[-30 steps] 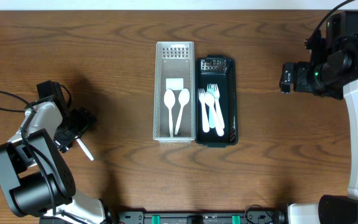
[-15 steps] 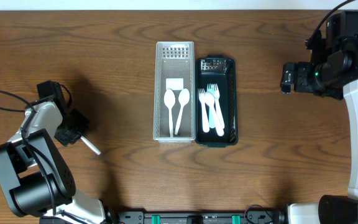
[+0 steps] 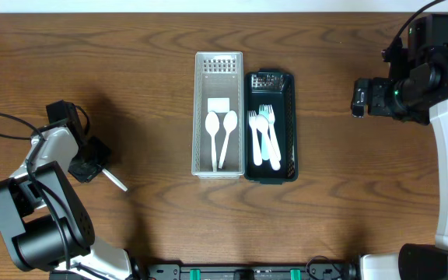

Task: Pack container
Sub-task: 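Move the left gripper back and grasp a third white spoon, then place the third spoon into the white basket with the left gripper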

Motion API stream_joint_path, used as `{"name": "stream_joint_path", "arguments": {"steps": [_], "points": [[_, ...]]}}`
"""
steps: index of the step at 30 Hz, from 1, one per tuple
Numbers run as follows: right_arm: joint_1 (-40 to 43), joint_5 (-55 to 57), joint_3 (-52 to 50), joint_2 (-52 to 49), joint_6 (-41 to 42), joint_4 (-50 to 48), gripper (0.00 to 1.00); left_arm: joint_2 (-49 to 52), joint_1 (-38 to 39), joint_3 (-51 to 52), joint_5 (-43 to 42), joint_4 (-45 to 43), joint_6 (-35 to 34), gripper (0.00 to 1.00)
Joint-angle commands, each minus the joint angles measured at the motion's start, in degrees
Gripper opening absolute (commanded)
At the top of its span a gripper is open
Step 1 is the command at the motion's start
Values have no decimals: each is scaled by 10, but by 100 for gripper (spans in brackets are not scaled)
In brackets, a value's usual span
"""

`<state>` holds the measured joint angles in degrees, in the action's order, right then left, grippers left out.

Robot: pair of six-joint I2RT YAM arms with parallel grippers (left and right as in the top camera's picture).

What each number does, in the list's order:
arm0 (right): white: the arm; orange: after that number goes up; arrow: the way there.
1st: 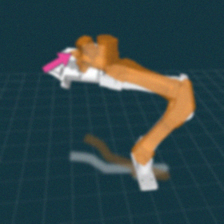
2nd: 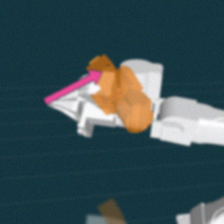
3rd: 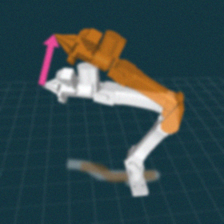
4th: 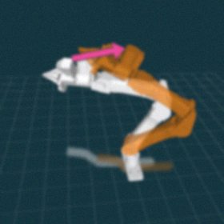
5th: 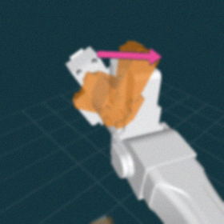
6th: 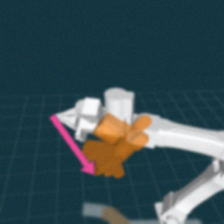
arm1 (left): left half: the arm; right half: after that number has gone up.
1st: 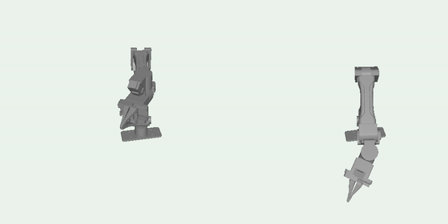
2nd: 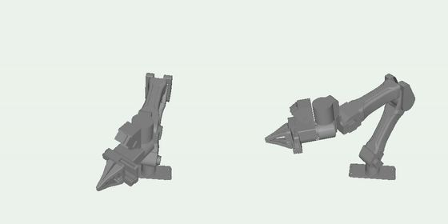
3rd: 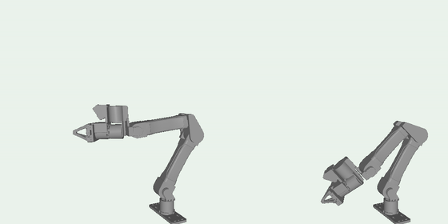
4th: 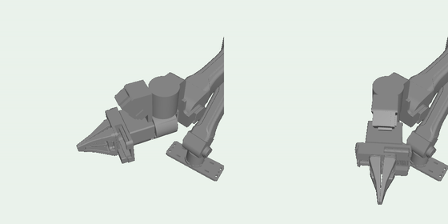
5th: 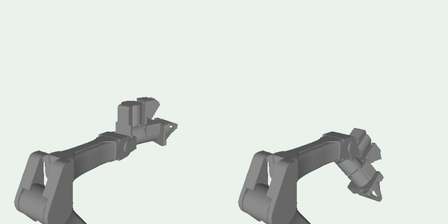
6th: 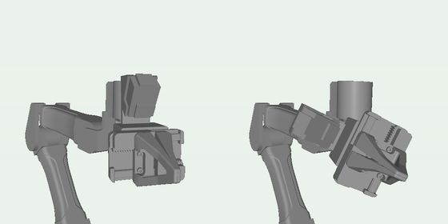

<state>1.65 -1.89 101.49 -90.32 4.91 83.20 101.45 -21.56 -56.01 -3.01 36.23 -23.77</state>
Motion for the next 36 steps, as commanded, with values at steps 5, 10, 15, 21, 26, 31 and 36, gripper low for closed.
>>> {"name": "stream_joint_path", "arguments": {"steps": [5, 10, 15, 21, 26, 31, 36], "points": [[4, 3, -3, -2, -7, 4, 99, -83, 57, -6, 28, 53, 36, 6], [4, 3, -3, -2, -7, 10, 99, -196, 148, -60, 28, 127, 52, 6], [4, 3, -3, -2, -7, 10, 99, -259, 283, -141, 28, 189, 64, 6], [4, 3, -3, -2, -7, 10, 99, -253, 451, -178, 28, 153, 74, 6], [4, 3, -3, -2, -7, 14, 99, -190, 506, -178, 26, 94, 57, 6], [4, 3, -3, -2, -7, 15, 99, -89, 511, -178, 19, 52, 46, 6], [4, 3, -3, -2, -7, 15, 99, 0, 511, -178, 19, 31, 47, 6]]}}
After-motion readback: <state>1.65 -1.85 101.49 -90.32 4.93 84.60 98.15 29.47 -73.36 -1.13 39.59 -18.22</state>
